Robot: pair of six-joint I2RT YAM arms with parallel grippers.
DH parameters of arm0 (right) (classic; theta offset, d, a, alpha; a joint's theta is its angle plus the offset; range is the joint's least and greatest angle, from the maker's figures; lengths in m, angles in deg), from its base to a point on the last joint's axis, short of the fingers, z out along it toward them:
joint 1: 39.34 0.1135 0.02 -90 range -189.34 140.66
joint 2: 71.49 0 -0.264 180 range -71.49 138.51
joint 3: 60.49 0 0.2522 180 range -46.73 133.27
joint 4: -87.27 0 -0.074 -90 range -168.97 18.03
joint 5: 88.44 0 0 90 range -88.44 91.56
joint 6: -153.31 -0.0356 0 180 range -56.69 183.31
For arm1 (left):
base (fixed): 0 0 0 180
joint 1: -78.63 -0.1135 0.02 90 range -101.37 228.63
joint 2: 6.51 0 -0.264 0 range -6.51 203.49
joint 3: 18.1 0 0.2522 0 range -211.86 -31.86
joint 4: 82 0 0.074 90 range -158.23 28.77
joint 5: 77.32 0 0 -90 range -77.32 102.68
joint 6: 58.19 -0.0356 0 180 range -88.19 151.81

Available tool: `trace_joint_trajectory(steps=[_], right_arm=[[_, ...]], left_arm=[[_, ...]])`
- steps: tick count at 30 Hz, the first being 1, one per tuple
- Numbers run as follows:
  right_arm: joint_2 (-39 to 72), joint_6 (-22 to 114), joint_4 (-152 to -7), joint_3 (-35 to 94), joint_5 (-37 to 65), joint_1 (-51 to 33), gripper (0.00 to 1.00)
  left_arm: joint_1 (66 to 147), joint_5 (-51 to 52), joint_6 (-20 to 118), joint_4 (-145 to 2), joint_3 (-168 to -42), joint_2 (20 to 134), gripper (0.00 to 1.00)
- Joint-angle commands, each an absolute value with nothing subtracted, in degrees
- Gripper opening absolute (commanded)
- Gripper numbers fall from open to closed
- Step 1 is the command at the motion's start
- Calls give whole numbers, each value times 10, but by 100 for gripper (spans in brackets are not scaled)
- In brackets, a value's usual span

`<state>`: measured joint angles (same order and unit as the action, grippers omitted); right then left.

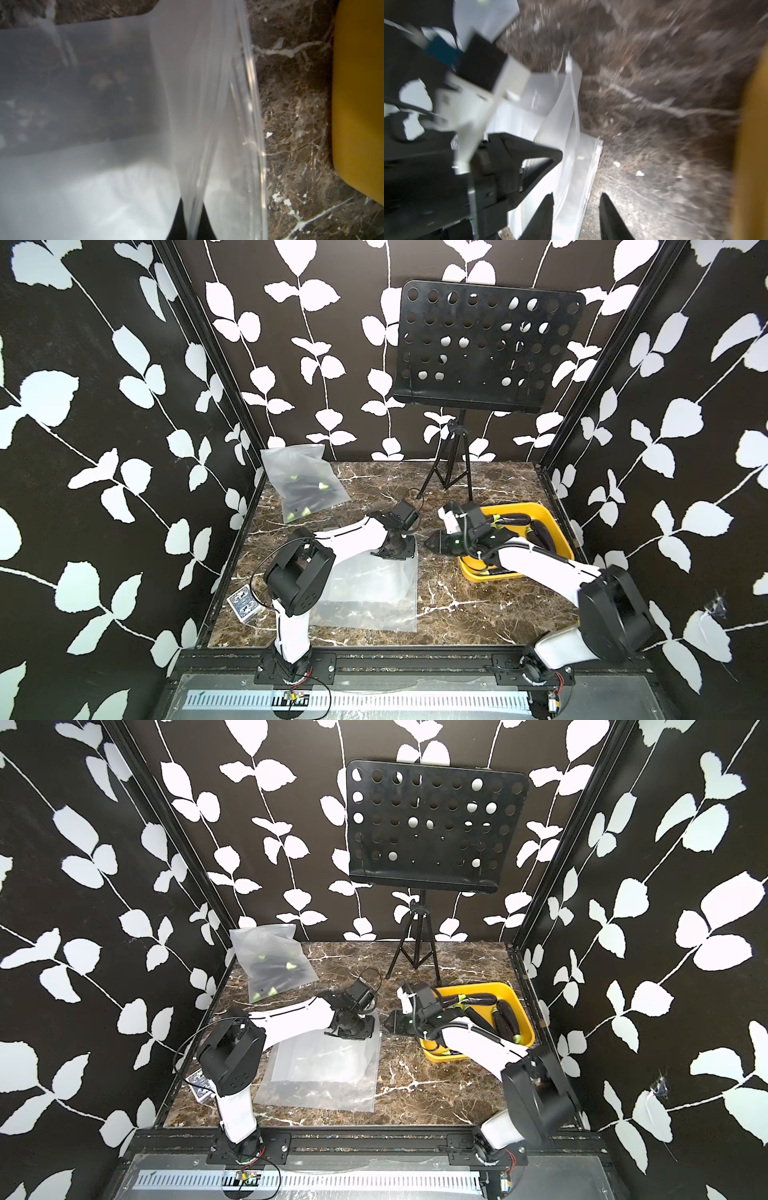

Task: Place the eggplant in a zip-top bag and seal the zipper
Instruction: Pick up the eggplant from the basket.

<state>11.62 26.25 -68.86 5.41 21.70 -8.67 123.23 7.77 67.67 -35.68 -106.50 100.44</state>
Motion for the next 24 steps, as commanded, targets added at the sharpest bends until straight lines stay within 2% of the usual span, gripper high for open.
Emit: trace_joint_trajectory(steps=[1, 3, 7, 13, 24], right_arm=[[105, 269, -624, 56, 160, -120, 41], [103, 259, -613, 49, 131, -153, 44], [102, 207, -682, 5, 123, -212, 51], [118, 141, -778, -30, 68, -235, 61], [214, 19, -1018, -58, 61, -271, 65]], left_arm=[[1235, 69, 680, -364, -1060, 1003, 0], [1236, 68, 680, -366, -1058, 1000, 0], [1235, 69, 675, -374, -1053, 994, 0], [1235, 67, 666, -376, -1050, 992, 0], [1235, 63, 651, -369, -1058, 987, 0]])
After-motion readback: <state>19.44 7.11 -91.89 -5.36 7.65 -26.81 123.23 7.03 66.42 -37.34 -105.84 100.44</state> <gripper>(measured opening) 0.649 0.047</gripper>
